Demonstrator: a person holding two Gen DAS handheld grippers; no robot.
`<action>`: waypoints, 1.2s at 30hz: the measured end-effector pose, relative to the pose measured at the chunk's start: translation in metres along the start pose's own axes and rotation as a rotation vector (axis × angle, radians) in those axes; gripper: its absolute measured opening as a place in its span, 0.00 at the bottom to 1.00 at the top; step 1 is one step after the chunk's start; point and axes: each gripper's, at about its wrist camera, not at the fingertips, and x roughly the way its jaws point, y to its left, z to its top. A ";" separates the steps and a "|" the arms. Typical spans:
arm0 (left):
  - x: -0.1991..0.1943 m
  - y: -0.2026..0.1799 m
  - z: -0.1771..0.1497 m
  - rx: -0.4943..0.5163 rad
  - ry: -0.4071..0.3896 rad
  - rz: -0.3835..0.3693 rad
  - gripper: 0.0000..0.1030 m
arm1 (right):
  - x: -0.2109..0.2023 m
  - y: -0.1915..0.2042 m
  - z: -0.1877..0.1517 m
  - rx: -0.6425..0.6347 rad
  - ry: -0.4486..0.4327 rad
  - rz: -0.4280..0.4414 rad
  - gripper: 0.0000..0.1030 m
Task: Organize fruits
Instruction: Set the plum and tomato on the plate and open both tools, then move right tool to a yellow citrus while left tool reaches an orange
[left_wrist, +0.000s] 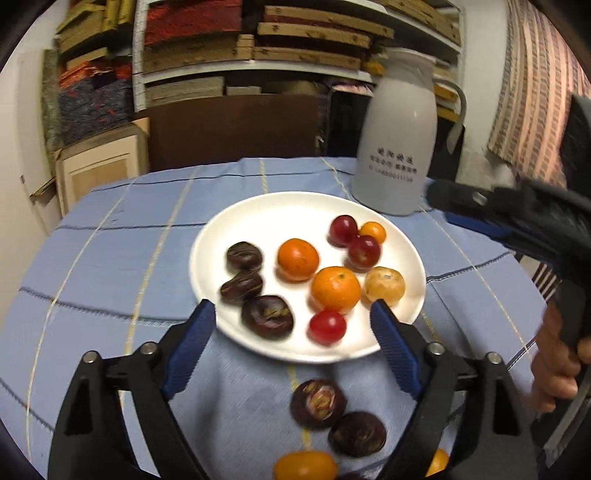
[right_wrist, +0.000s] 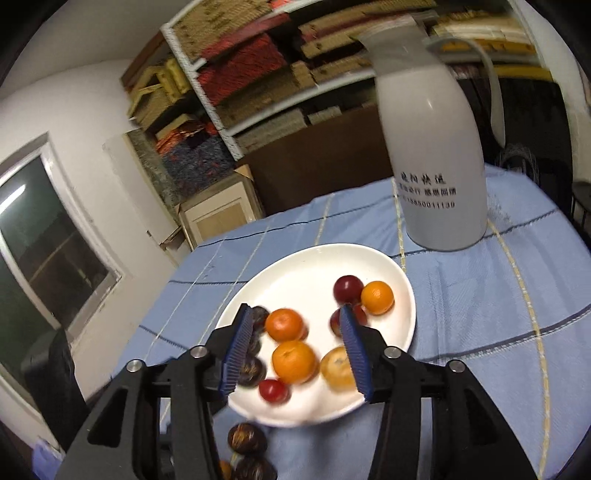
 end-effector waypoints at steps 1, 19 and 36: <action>-0.003 0.003 -0.004 -0.009 0.001 0.005 0.82 | -0.007 0.005 -0.007 -0.014 -0.003 0.000 0.50; -0.046 0.013 -0.084 0.014 0.062 0.088 0.91 | -0.052 0.021 -0.130 -0.134 0.157 -0.005 0.58; -0.042 0.030 -0.089 -0.024 0.098 0.140 0.96 | -0.044 0.020 -0.148 -0.147 0.245 -0.033 0.58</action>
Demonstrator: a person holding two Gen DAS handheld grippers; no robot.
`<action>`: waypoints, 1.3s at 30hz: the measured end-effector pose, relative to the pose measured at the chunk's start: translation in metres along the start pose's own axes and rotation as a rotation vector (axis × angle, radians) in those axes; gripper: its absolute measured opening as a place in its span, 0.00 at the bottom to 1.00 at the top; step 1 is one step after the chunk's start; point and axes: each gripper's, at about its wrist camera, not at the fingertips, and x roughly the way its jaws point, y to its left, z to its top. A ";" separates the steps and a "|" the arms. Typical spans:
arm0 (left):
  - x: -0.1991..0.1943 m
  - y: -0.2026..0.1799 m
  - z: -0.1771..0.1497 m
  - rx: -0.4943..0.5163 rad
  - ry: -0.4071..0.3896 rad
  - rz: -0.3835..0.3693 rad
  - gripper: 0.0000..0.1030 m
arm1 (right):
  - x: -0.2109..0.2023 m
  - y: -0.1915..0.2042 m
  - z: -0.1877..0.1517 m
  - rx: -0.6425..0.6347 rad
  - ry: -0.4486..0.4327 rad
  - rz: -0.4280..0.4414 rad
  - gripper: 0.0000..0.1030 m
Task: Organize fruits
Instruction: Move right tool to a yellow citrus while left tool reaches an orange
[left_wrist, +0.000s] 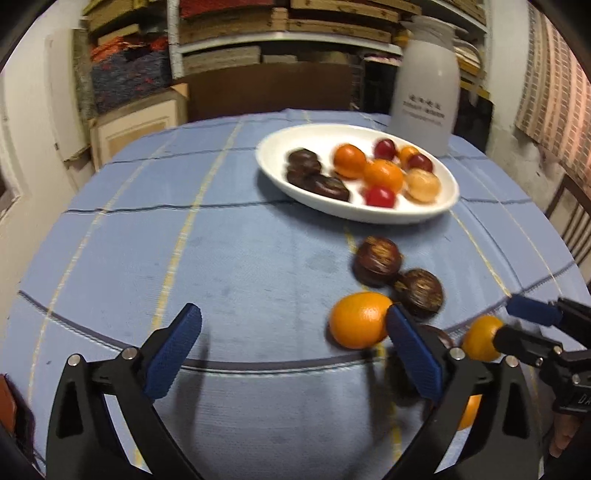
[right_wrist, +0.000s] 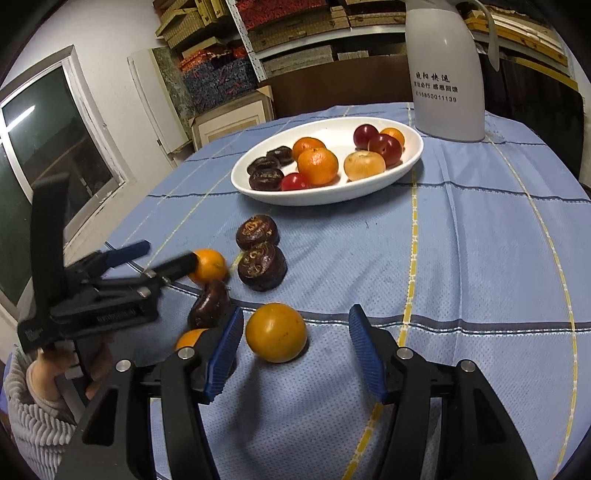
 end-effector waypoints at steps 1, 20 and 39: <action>-0.002 0.007 0.001 -0.019 -0.008 0.023 0.96 | 0.000 -0.001 0.000 0.004 0.001 -0.004 0.58; 0.004 -0.005 -0.007 0.049 0.024 -0.028 0.94 | -0.002 0.006 -0.006 -0.036 0.021 0.046 0.44; -0.014 -0.003 -0.039 0.075 0.082 -0.122 0.82 | 0.013 0.004 -0.009 0.004 0.084 0.091 0.41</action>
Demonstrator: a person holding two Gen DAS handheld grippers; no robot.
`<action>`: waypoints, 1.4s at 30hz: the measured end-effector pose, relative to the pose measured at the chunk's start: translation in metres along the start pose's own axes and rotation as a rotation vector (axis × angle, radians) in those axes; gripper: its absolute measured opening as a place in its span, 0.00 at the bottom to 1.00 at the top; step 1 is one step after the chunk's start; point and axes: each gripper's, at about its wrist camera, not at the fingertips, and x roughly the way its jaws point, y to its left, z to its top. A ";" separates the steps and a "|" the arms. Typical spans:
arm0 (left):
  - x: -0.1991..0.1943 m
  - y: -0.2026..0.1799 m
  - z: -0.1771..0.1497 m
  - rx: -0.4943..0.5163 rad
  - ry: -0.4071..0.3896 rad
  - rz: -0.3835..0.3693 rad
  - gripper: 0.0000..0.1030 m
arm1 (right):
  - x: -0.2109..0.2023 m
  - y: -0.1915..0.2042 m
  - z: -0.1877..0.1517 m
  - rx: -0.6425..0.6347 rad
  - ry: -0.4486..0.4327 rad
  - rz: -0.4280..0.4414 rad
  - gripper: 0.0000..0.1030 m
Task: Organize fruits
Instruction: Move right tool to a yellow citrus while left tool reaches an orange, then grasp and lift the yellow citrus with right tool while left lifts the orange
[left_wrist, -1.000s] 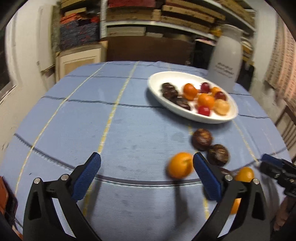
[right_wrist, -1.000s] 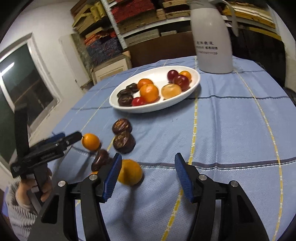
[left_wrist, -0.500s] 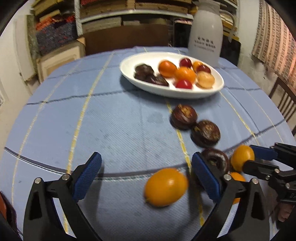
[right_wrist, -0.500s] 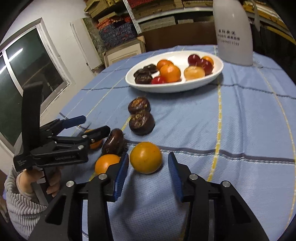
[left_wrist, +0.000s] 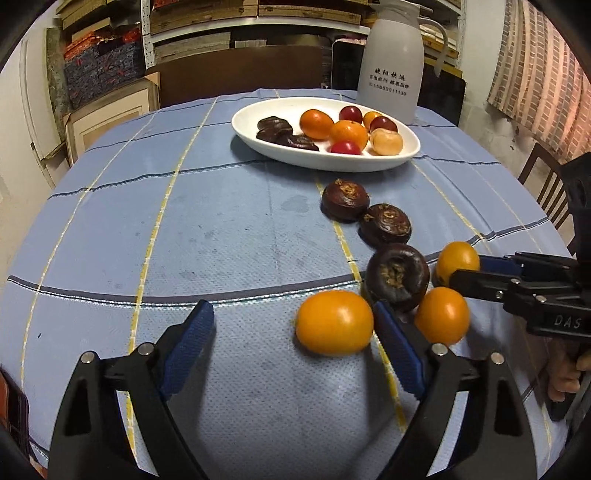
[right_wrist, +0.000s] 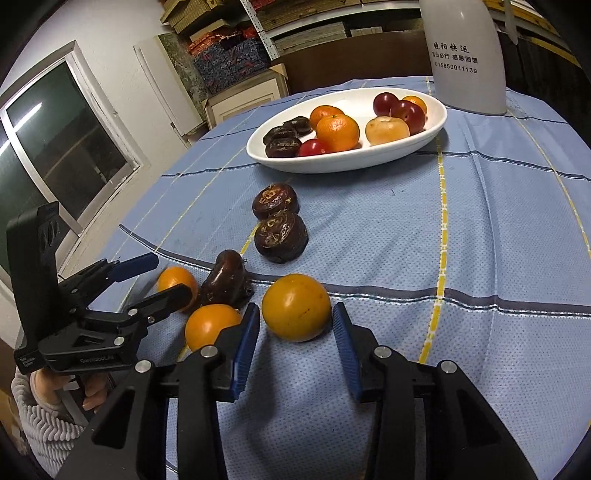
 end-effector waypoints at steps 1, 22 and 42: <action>0.001 0.000 0.000 0.000 0.005 -0.011 0.75 | 0.000 0.000 0.000 0.001 0.000 0.001 0.41; 0.010 -0.009 0.006 0.027 0.021 -0.084 0.43 | 0.001 0.000 0.001 -0.001 -0.004 -0.003 0.37; -0.019 -0.014 0.152 0.025 -0.197 -0.054 0.43 | -0.100 -0.038 0.130 0.083 -0.345 -0.062 0.36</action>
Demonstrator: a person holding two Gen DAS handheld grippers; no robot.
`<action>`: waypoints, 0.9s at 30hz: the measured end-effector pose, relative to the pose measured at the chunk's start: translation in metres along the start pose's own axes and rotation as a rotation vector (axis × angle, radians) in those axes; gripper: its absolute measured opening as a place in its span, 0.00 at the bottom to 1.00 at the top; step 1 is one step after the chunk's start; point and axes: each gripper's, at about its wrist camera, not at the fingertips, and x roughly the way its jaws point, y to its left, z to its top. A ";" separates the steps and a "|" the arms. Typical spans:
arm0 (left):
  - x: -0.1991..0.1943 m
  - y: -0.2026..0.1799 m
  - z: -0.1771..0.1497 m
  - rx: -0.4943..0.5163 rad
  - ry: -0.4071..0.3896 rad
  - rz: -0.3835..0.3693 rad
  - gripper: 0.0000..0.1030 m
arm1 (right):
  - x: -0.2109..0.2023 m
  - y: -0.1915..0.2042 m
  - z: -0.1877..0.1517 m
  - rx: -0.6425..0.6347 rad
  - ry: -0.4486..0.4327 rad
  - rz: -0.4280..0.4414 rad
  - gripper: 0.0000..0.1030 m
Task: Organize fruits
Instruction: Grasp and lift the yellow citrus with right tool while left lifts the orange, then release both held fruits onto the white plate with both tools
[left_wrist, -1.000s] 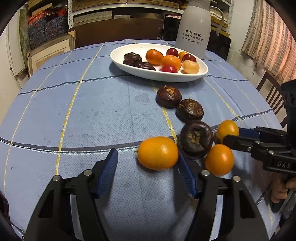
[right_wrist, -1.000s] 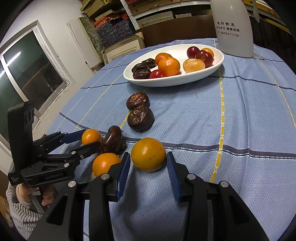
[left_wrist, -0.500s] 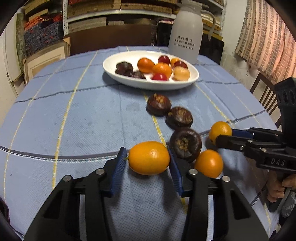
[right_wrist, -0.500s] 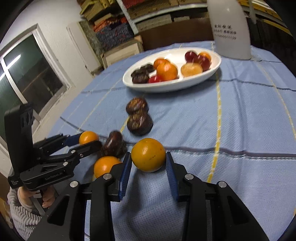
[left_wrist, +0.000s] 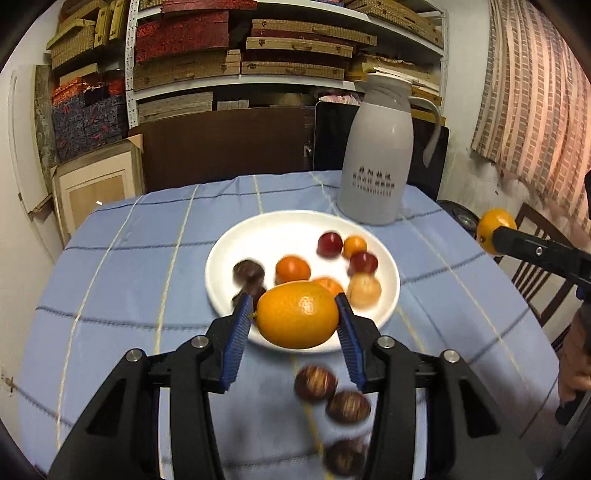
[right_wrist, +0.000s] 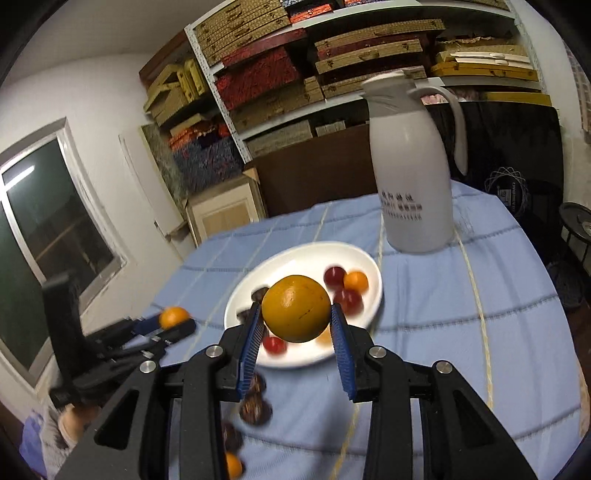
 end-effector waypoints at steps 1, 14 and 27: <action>0.009 0.000 0.006 -0.002 0.003 -0.003 0.43 | 0.007 -0.001 0.004 0.007 0.001 0.004 0.36; 0.158 0.027 0.053 -0.066 0.130 0.006 0.43 | 0.172 -0.022 0.006 0.046 0.192 -0.046 0.36; 0.126 0.043 0.041 -0.160 0.082 -0.014 0.69 | 0.140 -0.010 0.015 0.025 0.103 -0.033 0.45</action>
